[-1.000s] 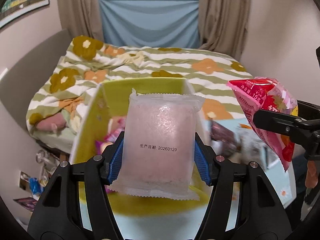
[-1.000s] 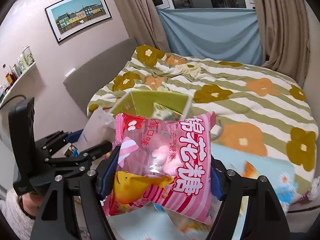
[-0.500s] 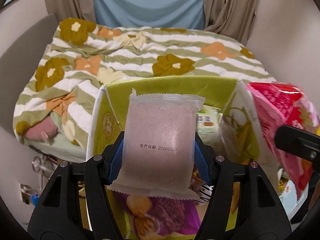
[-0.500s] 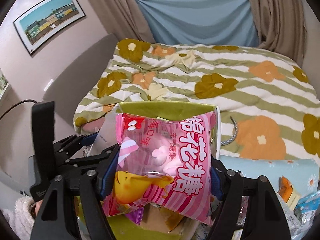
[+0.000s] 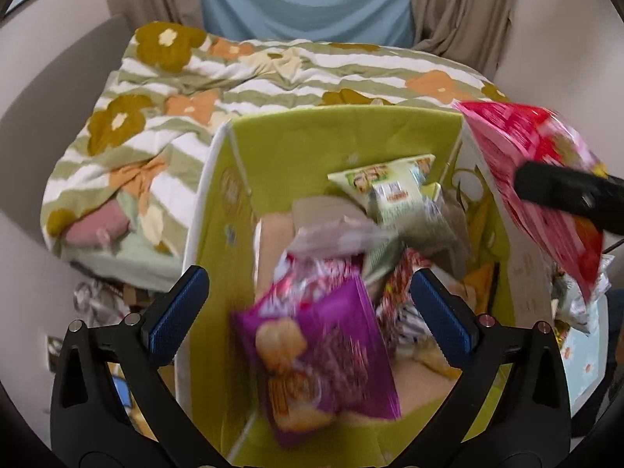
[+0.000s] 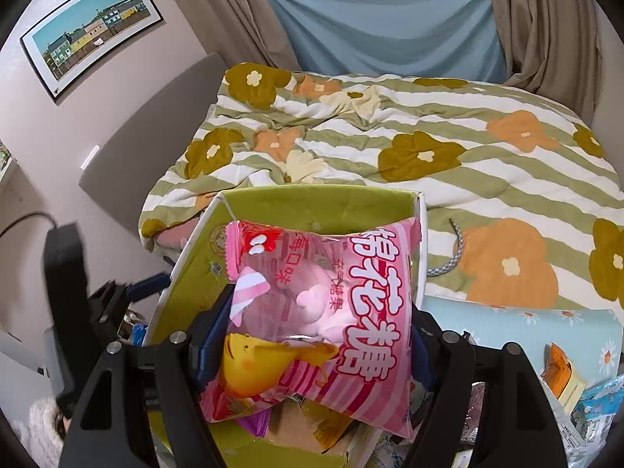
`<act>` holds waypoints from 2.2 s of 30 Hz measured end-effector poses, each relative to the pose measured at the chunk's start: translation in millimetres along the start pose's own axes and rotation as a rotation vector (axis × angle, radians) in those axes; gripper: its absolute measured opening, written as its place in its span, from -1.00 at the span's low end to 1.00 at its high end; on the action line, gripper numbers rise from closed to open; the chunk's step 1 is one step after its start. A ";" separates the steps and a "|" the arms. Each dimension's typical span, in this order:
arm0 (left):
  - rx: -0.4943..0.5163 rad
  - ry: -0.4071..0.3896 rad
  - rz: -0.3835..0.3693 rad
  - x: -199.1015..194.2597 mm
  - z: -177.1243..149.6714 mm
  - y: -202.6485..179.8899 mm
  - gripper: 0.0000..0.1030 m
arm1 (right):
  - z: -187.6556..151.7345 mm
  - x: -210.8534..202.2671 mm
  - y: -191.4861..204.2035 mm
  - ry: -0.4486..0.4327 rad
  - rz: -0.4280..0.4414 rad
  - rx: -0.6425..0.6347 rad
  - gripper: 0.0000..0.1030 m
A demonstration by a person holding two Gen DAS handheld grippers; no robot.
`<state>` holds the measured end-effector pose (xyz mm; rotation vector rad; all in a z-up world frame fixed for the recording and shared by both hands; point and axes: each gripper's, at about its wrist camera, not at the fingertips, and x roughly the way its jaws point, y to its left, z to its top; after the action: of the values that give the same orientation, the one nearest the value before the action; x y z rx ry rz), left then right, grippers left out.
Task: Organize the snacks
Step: 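Lower both packs into the box and open both tools to release them, then move both tools back over the remaining snacks on the table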
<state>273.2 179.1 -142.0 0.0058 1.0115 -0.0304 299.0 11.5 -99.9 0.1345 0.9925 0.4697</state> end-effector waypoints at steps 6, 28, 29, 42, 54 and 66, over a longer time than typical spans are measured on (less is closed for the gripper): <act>-0.043 -0.002 0.031 -15.8 -19.4 3.3 1.00 | 3.9 5.7 8.9 0.021 0.003 -0.064 0.41; -0.097 0.003 0.057 -30.8 -38.6 12.2 1.00 | -12.7 20.8 18.7 0.003 0.021 -0.098 0.99; -0.094 -0.001 0.053 -34.7 -37.1 11.7 1.00 | -12.1 15.7 19.8 -0.005 0.017 -0.101 0.99; 0.011 -0.088 -0.015 -79.3 -17.9 -15.6 1.00 | -20.8 -68.2 16.4 -0.100 -0.063 -0.032 0.99; 0.170 -0.151 -0.156 -109.4 -28.9 -129.2 1.00 | -73.0 -172.0 -63.7 -0.213 -0.227 0.103 0.99; 0.164 -0.092 -0.183 -89.4 -57.3 -251.4 1.00 | -132.6 -217.2 -188.7 -0.143 -0.299 0.139 1.00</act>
<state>170.1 -69.1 -94.3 0.0614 0.9128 -0.2789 150.0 -265.9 -64.6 0.1398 0.8860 0.1152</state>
